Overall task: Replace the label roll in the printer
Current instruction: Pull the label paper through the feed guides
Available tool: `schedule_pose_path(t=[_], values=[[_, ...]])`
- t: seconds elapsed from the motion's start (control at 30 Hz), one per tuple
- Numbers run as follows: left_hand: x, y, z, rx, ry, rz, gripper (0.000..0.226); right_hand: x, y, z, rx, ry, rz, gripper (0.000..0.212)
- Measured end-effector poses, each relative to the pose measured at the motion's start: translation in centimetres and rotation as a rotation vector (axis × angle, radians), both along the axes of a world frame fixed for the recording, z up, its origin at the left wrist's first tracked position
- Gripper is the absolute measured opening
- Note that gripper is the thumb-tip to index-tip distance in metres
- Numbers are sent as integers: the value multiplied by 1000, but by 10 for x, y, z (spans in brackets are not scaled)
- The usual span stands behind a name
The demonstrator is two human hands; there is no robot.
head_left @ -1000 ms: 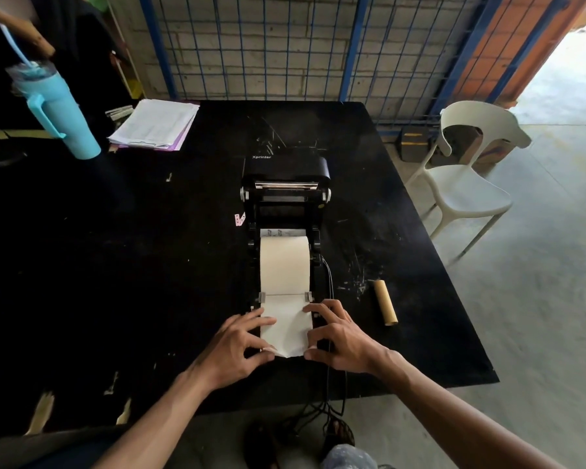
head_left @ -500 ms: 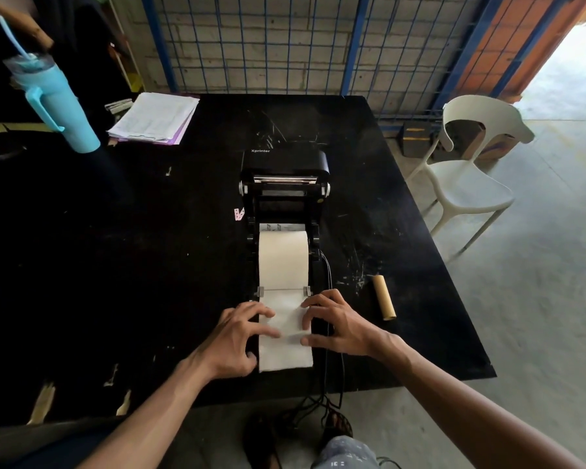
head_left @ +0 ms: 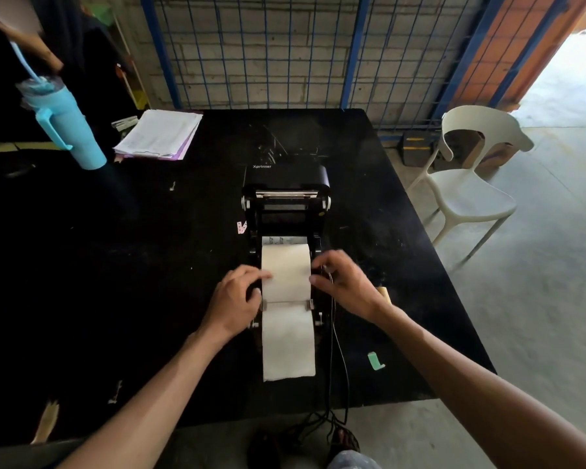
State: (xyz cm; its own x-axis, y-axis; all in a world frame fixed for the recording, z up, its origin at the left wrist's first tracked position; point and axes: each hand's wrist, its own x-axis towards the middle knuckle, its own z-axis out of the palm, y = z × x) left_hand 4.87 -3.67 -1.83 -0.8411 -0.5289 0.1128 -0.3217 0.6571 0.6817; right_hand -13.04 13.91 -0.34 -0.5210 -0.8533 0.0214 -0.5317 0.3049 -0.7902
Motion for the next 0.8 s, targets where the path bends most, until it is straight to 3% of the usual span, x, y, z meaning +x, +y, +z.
schedule_pose_path(t=[0.17,0.27,0.33,0.43,0.6,0.73,0.8], values=[[-47,-44,60,233,102,211,51,-35,-42,64,-138,-140,-275,52],[-69,-65,82,448,109,216,63,-54,-66,85,-93,-270,-248,77],[-77,-70,85,474,86,171,67,-58,-77,89,-50,-371,-215,90],[-81,-70,80,513,95,148,76,-56,-81,86,0,-364,-250,104],[-75,-57,73,453,170,275,74,-56,-70,75,5,-313,-296,88],[-66,-47,67,411,166,367,68,-49,-60,62,5,-319,-285,91],[-60,-41,60,430,187,351,66,-42,-53,57,-3,-338,-265,76]])
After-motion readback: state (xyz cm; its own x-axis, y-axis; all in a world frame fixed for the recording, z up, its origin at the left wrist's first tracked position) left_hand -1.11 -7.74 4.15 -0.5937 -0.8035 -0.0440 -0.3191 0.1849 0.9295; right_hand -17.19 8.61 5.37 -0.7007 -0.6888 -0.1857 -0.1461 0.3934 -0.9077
